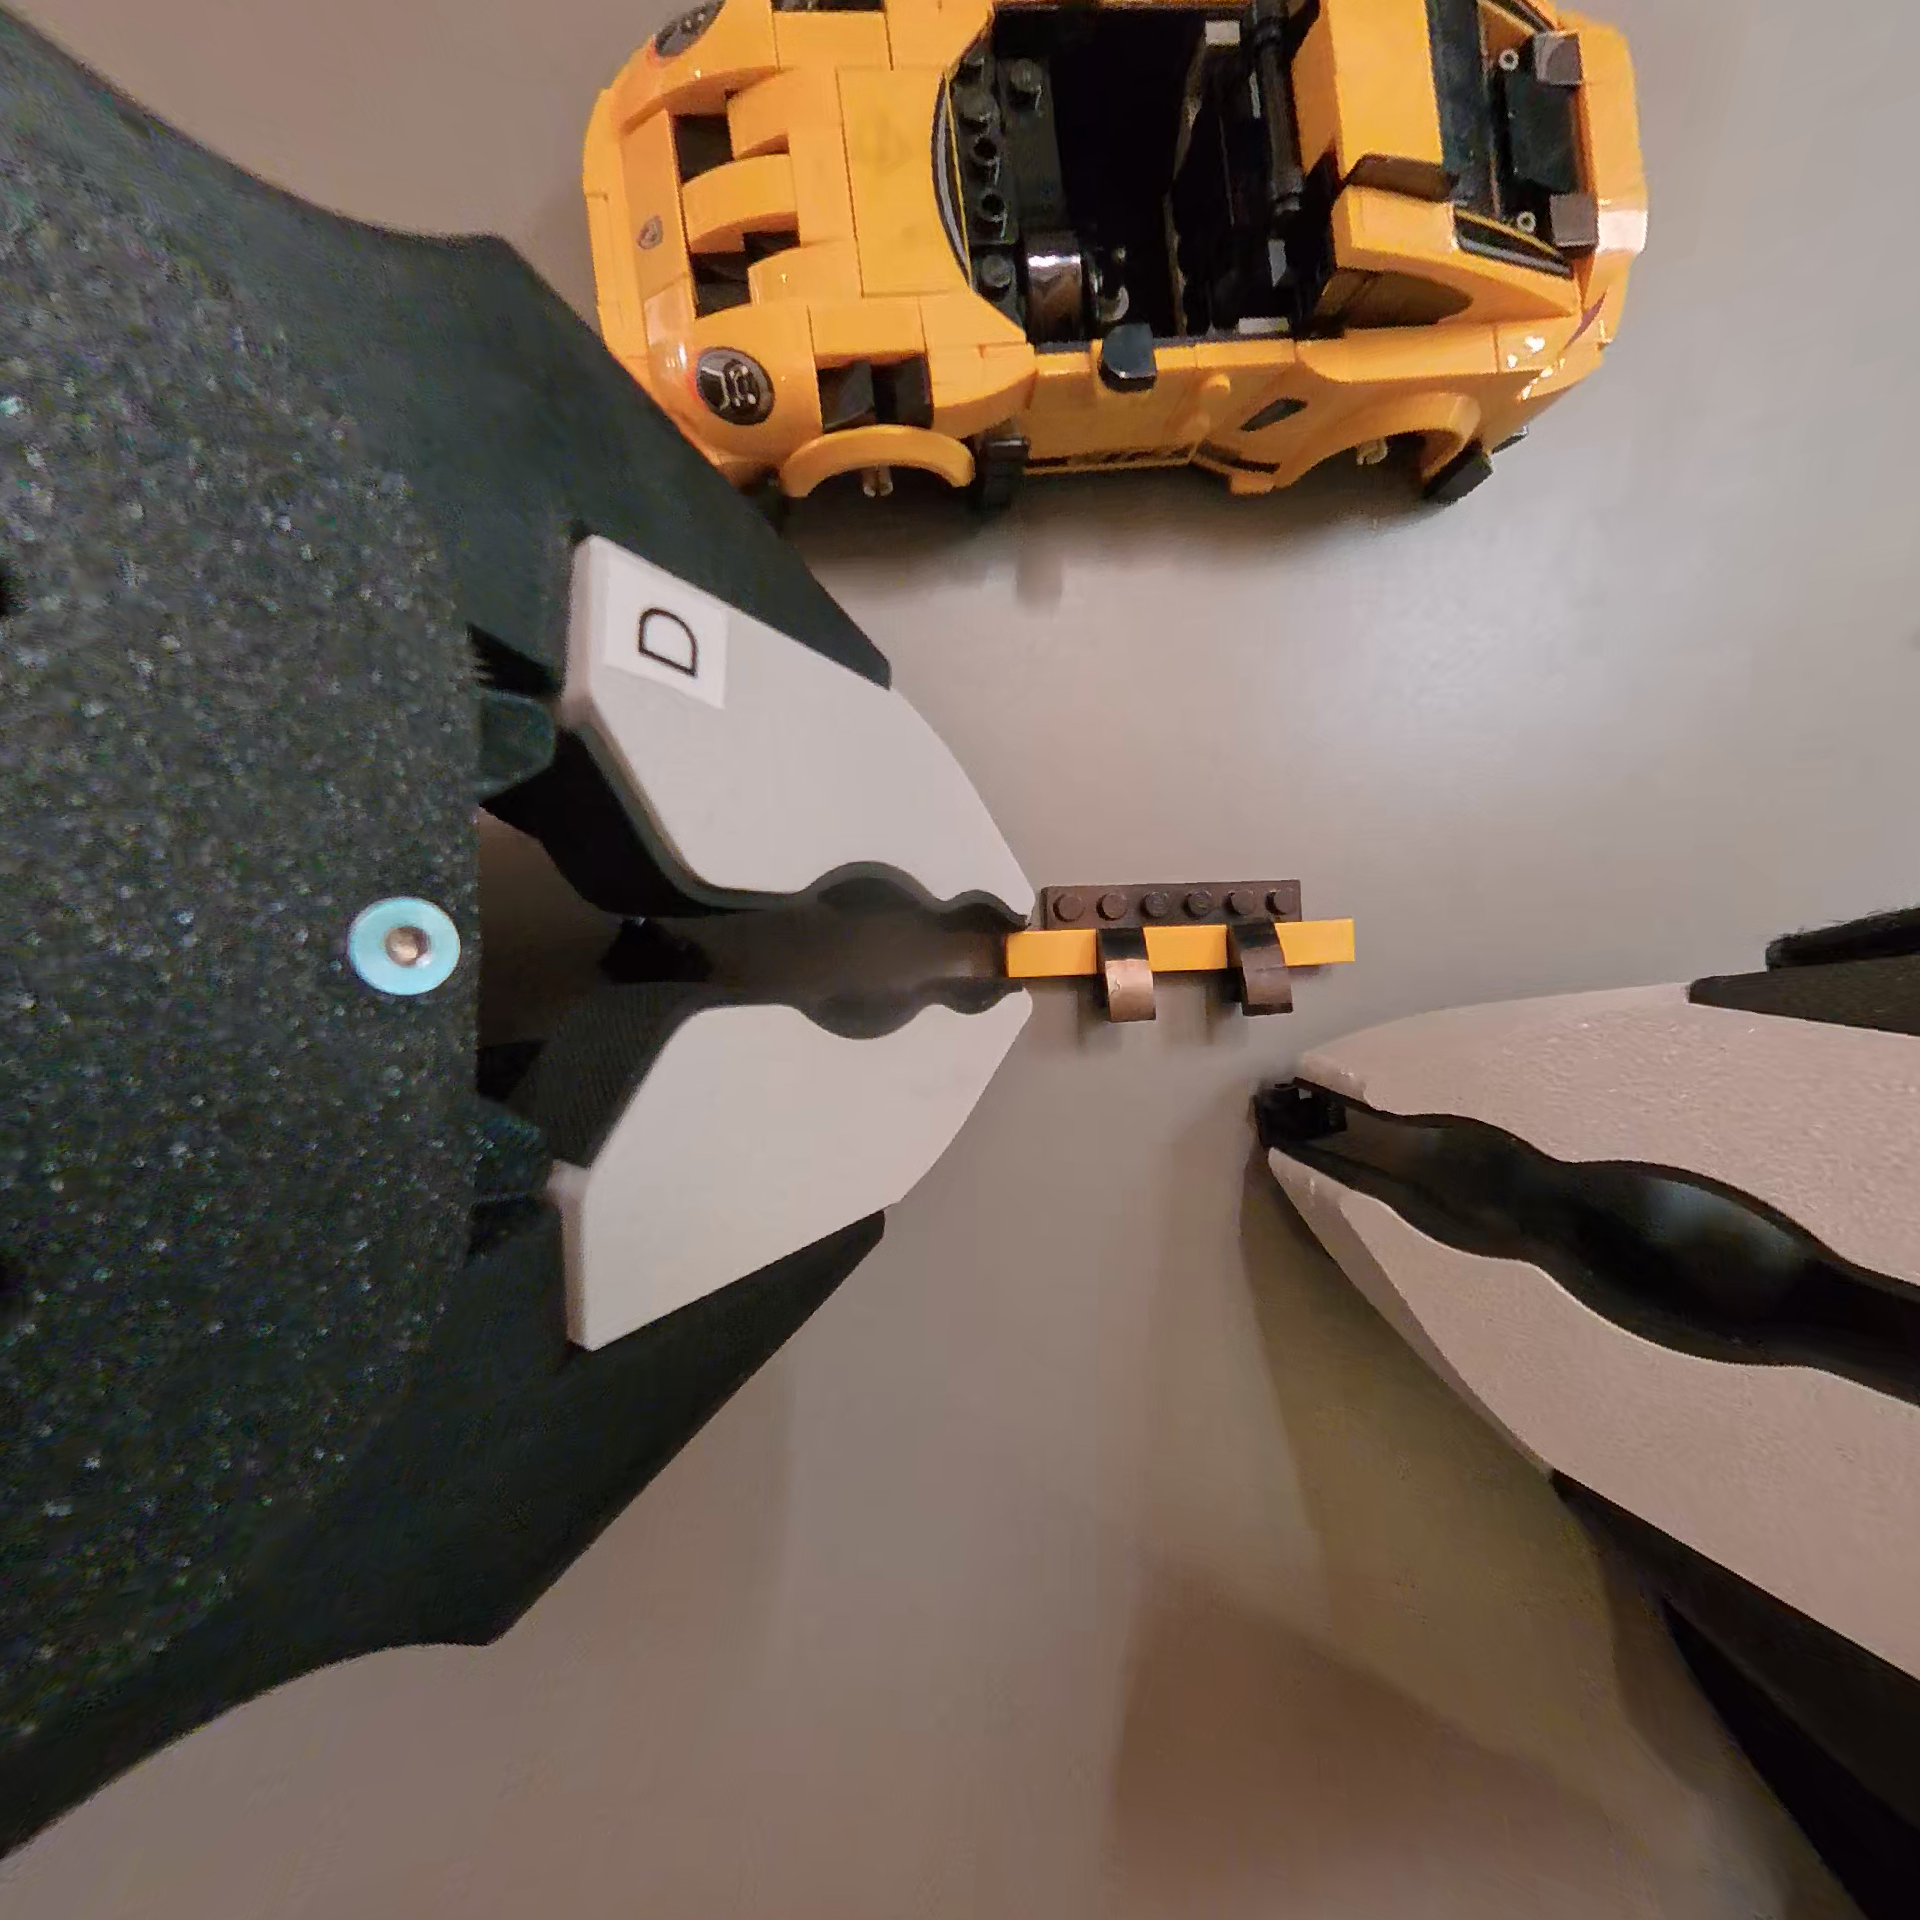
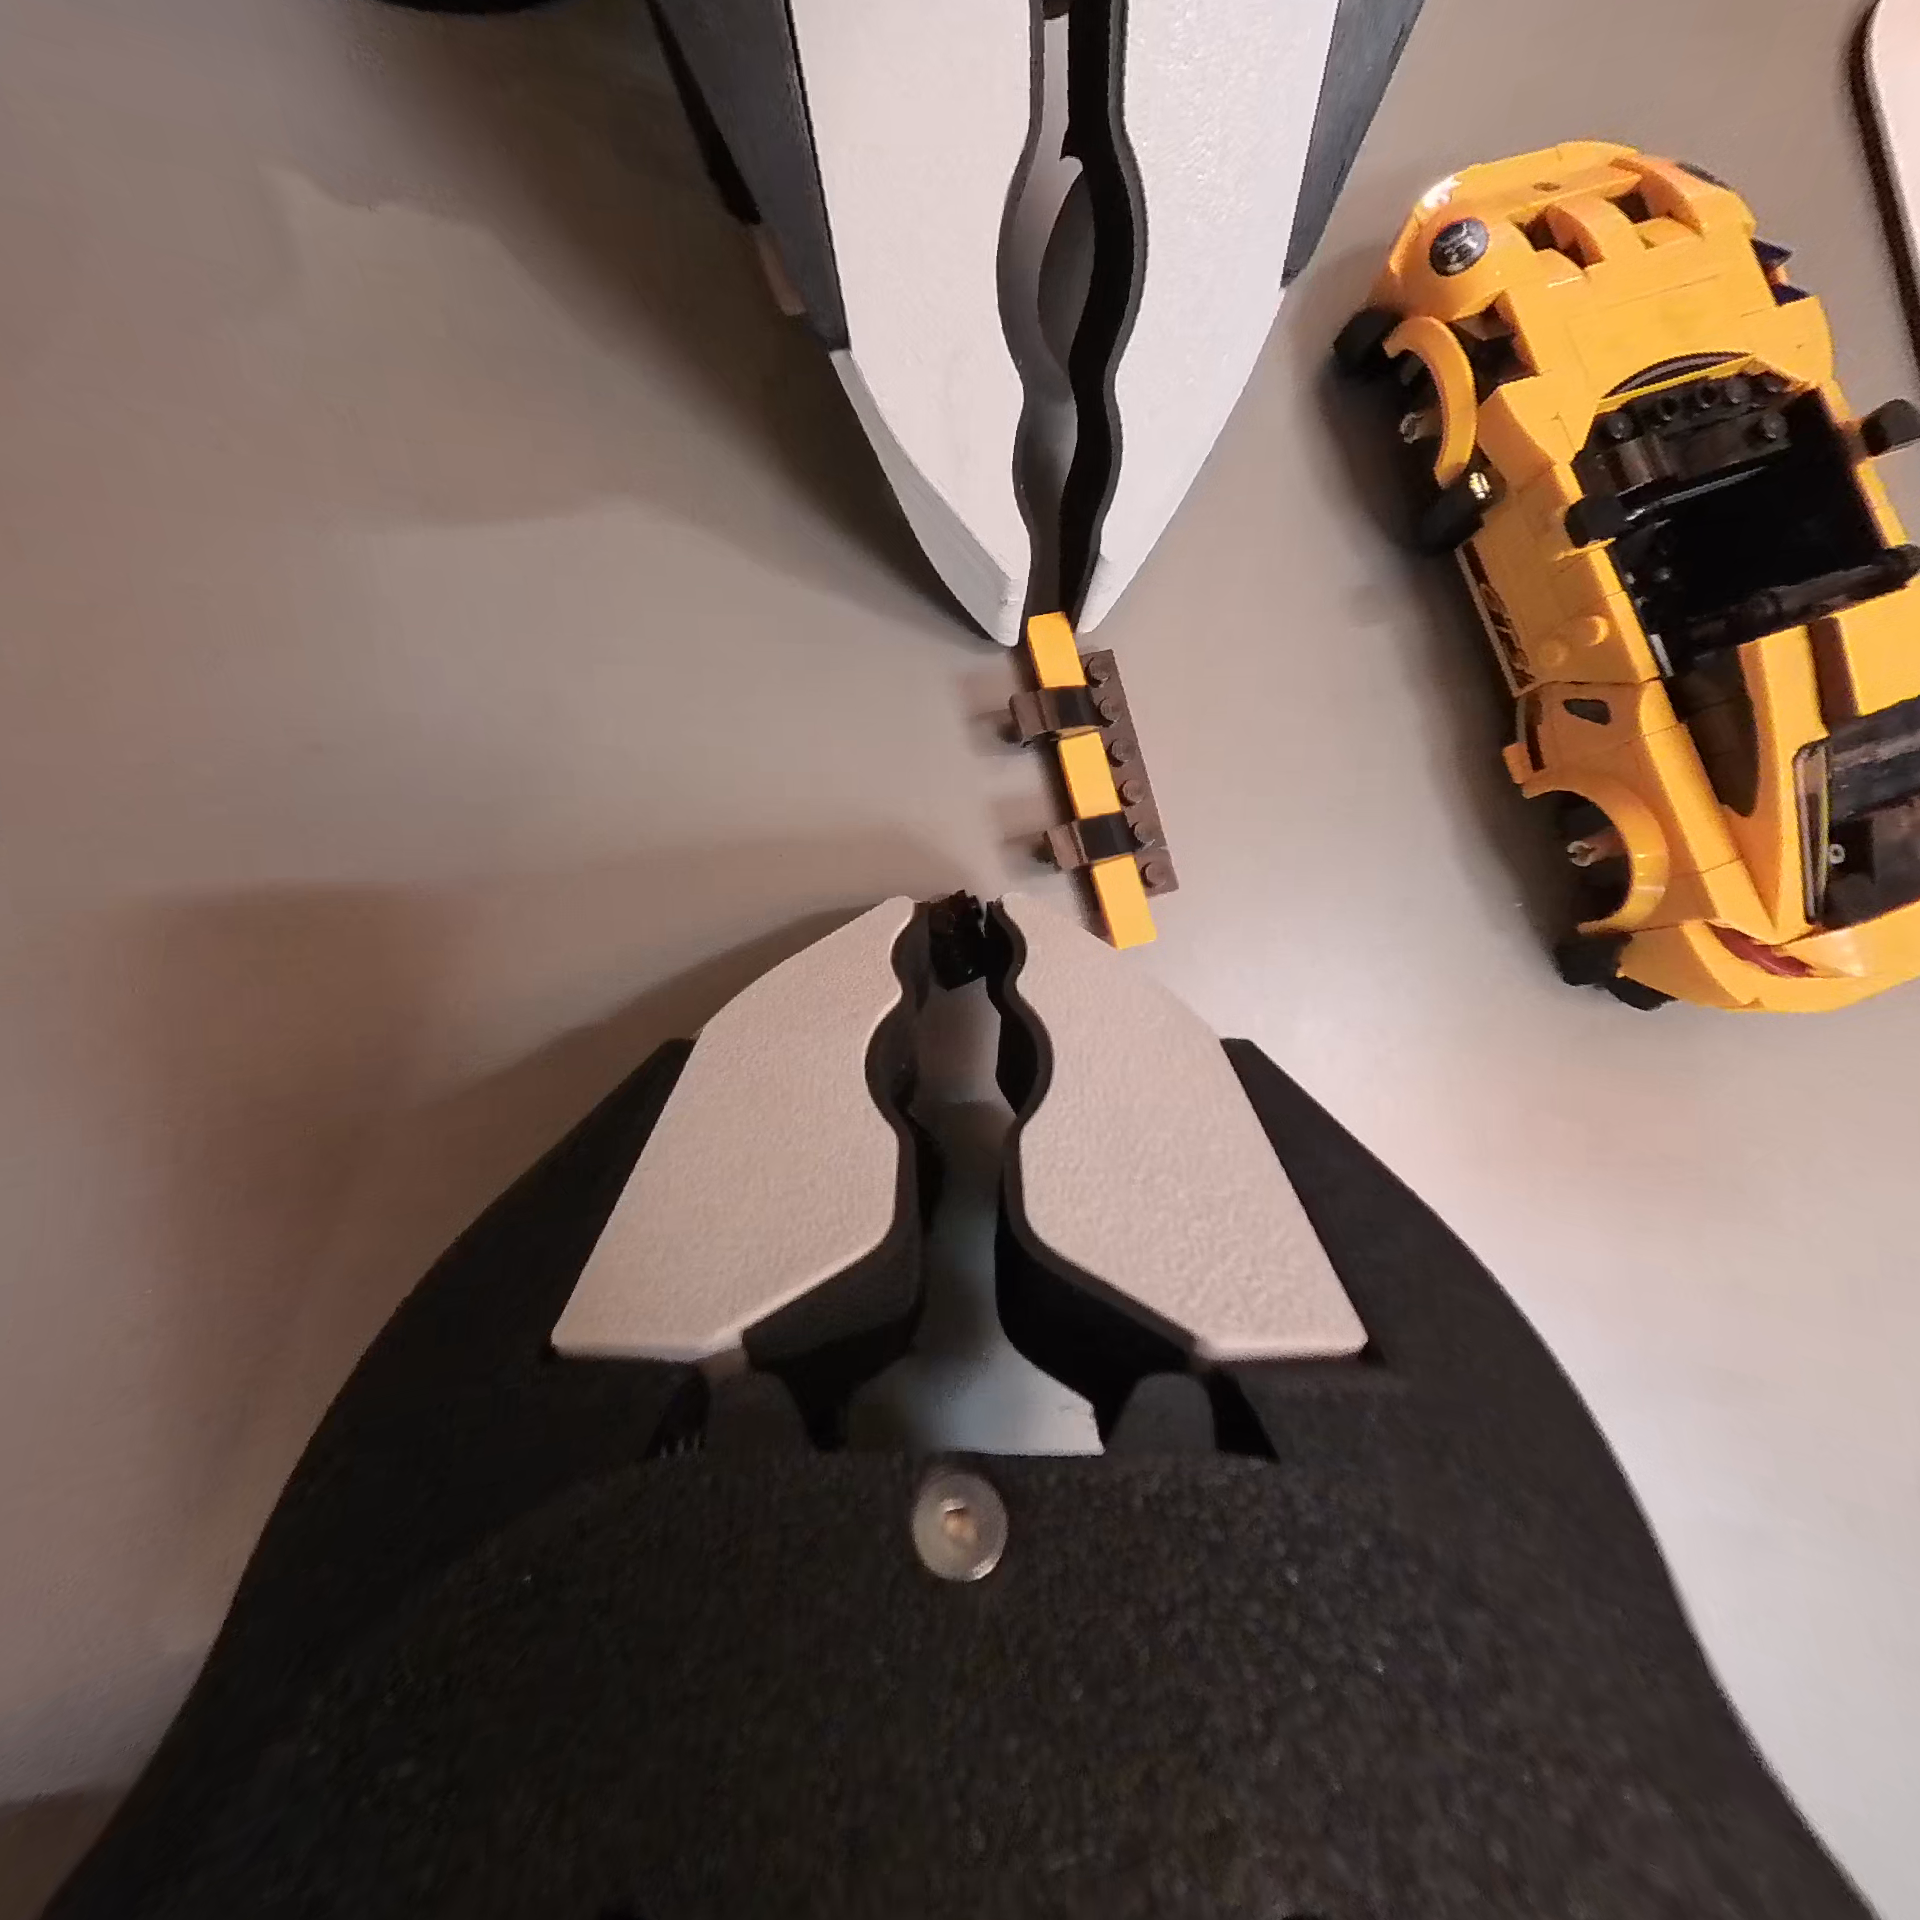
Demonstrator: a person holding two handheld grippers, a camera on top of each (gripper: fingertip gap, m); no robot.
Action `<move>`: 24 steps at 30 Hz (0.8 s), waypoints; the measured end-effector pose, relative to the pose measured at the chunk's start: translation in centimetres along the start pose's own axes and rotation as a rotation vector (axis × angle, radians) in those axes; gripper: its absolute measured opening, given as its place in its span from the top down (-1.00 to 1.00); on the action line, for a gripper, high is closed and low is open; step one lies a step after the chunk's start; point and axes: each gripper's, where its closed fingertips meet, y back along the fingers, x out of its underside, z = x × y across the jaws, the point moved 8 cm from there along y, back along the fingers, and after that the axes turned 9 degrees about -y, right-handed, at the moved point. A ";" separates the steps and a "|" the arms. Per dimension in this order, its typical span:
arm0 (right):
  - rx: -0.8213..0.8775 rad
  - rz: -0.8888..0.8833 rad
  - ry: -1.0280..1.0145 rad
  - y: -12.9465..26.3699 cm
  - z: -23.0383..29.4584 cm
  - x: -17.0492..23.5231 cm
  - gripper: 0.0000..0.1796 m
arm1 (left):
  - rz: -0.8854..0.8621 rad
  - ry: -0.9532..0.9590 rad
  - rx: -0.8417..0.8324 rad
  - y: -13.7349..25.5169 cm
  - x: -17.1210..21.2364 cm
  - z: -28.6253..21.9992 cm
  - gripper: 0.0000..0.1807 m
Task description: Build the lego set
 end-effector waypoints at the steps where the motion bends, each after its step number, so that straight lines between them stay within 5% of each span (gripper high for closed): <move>1: -0.009 -0.011 -0.007 0.1 0.0 0.0 0.89 | 0.000 0.001 -0.001 0.0 0.0 0.0 0.91; 24: 0.100 -0.302 -0.107 2.7 -2.3 -0.1 0.86 | -0.010 0.023 -0.036 1.0 0.4 0.5 0.84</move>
